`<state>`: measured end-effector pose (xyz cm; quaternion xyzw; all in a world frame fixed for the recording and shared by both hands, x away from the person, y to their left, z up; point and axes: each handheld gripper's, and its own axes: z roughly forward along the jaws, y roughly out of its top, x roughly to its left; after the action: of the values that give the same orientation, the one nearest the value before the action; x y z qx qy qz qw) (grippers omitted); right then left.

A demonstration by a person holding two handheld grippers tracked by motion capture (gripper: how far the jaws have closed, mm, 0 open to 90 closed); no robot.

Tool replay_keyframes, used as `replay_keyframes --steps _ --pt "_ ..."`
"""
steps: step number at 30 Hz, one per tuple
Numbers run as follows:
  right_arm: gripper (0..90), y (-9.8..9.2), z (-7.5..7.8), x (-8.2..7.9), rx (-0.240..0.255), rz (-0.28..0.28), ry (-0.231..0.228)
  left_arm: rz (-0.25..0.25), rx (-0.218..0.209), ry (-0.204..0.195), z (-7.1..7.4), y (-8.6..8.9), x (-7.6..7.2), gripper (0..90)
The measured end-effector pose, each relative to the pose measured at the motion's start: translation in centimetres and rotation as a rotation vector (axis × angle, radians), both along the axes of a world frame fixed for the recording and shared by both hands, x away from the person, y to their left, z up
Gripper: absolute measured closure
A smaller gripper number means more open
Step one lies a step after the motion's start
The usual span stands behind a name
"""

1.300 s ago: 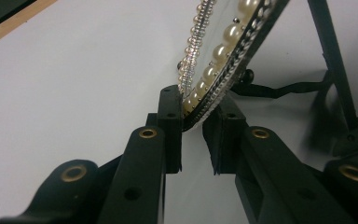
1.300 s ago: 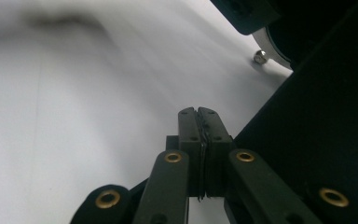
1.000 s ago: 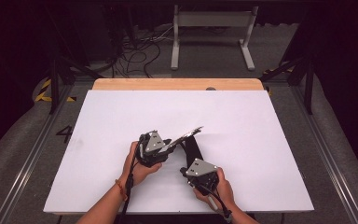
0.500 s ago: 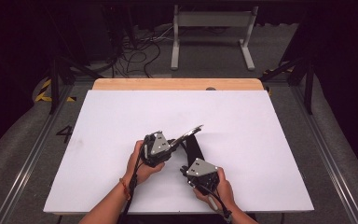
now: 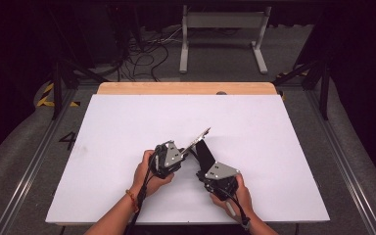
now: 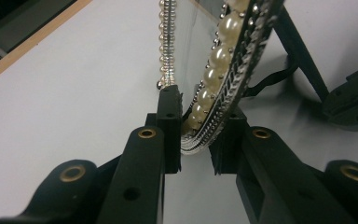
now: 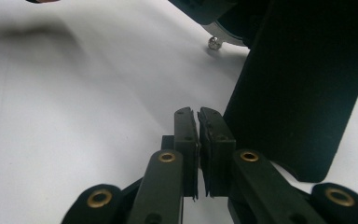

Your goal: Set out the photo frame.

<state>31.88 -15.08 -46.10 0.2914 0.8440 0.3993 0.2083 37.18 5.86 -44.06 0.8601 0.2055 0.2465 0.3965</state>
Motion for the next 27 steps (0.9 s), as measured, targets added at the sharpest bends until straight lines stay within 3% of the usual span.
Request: replay_keyframes --steps 6,12,13,16,19,22,24,25,27 --pt "87.9 -0.4 0.1 0.2 -0.009 -0.010 0.000 -0.002 0.024 -0.018 0.3 -0.1 -0.5 77.9" --pt "89.8 -1.3 0.3 0.5 -0.006 -0.029 0.000 -0.008 0.010 -0.021 0.6 0.2 -0.8 78.7" --pt "82.8 -1.5 0.4 0.6 -0.008 -0.047 -0.008 -0.008 0.011 -0.021 0.6 0.2 -0.9 78.6" --pt "83.1 -1.8 0.4 0.8 0.008 -0.047 0.008 -0.012 0.007 -0.016 0.6 0.2 -0.9 78.3" --pt "88.7 -1.9 0.8 0.7 0.020 -0.039 -0.002 -0.017 -0.022 -0.004 0.7 0.5 -0.8 75.3" --pt "90.0 -1.8 1.2 0.5 0.038 -0.022 0.002 -0.018 -0.013 -0.006 0.6 0.6 -0.7 71.1" --pt "90.0 -1.6 1.5 0.2 0.059 0.005 0.000 -0.012 0.023 -0.014 0.2 0.6 -0.4 71.8" --pt "90.0 -1.3 1.6 0.1 0.070 0.023 0.003 -0.016 0.005 0.007 -0.1 0.8 -0.1 71.8" --pt "90.0 -1.0 1.5 0.0 0.077 0.043 0.009 -0.022 0.012 0.015 -0.3 0.9 0.1 72.5"
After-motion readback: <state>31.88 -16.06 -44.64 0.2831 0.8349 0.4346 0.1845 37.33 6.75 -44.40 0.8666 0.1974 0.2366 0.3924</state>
